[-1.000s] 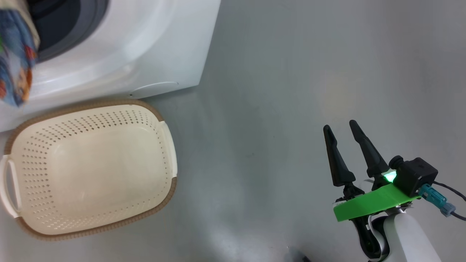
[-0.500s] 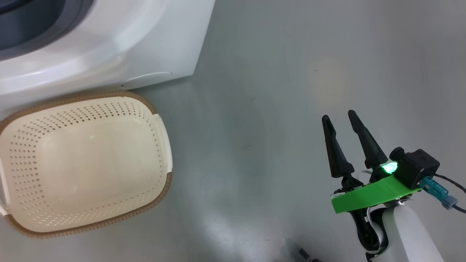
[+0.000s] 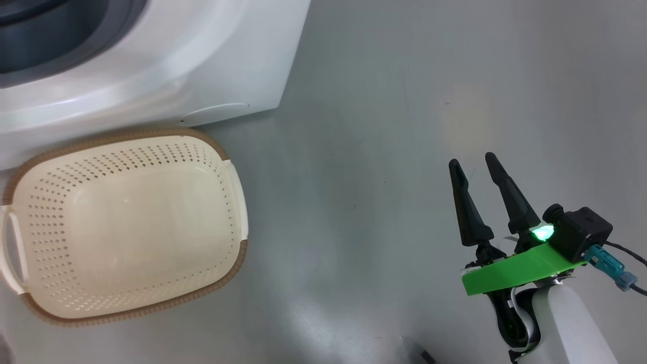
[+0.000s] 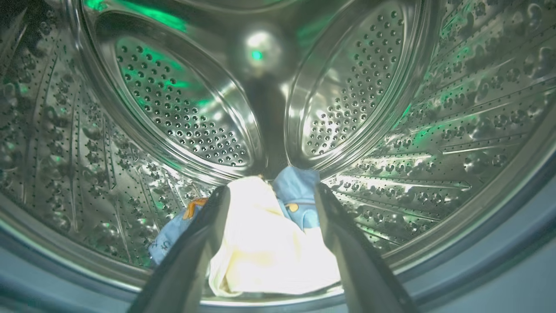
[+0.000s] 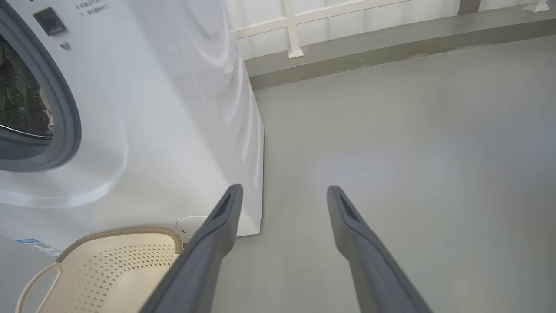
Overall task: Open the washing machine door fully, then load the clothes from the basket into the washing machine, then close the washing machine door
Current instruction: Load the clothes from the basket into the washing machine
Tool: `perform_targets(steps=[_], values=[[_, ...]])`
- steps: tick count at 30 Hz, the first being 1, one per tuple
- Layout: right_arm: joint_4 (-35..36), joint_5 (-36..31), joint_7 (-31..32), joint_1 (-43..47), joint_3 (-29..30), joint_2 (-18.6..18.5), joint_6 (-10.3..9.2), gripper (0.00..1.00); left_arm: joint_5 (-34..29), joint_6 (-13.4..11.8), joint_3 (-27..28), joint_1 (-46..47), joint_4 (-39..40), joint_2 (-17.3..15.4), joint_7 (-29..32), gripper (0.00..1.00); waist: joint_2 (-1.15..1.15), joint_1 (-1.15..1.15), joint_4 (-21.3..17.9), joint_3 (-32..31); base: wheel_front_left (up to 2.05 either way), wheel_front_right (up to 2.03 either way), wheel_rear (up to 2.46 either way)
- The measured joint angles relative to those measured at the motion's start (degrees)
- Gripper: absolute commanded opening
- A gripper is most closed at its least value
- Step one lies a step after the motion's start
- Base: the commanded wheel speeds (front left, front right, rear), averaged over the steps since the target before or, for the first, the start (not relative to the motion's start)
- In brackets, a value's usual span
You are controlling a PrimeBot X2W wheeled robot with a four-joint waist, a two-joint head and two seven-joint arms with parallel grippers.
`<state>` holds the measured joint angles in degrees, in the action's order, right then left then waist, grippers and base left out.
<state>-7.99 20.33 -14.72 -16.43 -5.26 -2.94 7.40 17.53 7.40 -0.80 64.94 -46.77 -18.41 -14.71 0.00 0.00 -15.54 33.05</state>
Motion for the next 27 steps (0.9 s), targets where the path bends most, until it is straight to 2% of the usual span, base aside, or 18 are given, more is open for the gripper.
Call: perform_targets(steps=[7, 16, 27], values=[[-0.1, -0.1, 0.0, 0.0, 0.5, -0.4, 0.00, 1.00, -0.1, 0.0, 1.0, -6.5, 3.0, 3.3, 0.0, 1.00, 0.00, 0.00, 1.5, -1.6, 0.00, 0.00, 0.00], [-0.3, -0.2, 0.0, 0.3, 1.5, -3.2, 0.00, 1.00, -0.1, 0.0, 1.6, -18.0, 7.5, 7.3, 0.0, 1.00, 0.00, 0.00, 4.6, -5.4, 0.00, 0.00, 0.00], [-1.5, -0.2, 0.0, 3.3, 1.9, -6.1, 0.00, 1.00, -0.8, 0.0, 2.6, -30.0, 13.6, 10.6, 0.0, 1.00, 0.00, 0.00, 8.7, -11.6, 0.00, 0.00, 0.00]])
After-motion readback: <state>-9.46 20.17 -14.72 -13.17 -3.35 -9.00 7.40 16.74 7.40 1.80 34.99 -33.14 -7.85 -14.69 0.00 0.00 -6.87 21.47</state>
